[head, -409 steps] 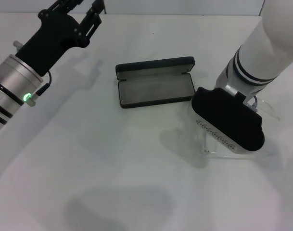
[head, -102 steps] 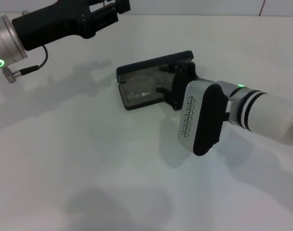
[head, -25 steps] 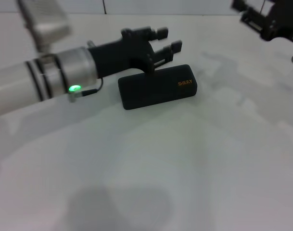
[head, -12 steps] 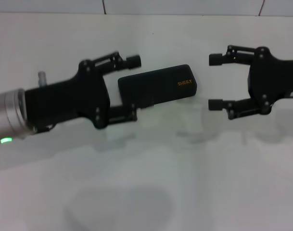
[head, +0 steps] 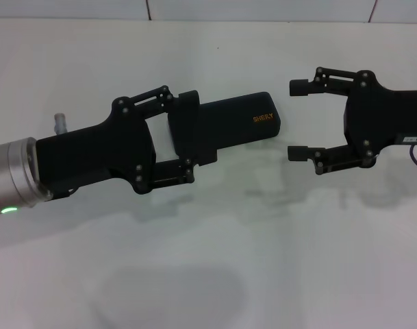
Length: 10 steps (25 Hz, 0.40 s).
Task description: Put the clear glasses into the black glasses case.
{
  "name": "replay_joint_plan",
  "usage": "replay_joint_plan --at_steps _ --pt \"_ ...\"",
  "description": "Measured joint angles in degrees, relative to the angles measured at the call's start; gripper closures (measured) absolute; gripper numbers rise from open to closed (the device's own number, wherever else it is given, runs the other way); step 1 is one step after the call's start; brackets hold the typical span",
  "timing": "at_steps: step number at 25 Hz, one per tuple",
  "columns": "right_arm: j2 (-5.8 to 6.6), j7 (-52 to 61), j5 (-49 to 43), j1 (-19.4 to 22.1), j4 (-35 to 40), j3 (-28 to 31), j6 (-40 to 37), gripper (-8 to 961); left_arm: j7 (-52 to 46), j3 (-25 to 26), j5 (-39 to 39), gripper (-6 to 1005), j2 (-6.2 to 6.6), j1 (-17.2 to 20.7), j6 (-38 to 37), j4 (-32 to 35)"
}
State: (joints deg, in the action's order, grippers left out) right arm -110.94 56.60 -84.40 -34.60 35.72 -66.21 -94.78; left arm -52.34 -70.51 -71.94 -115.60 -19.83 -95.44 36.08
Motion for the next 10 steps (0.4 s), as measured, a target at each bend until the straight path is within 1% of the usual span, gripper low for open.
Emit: replay_joint_plan --at_steps 3,10 --pt "-0.25 -0.6 0.0 0.2 0.0 0.0 0.0 69 -0.3 0.0 0.0 239 0.33 0.0 0.0 0.0" --pt "-0.83 -0.9 -0.1 0.3 0.4 -0.1 0.5 69 -0.4 1.2 -0.1 239 0.53 0.0 0.1 0.1"
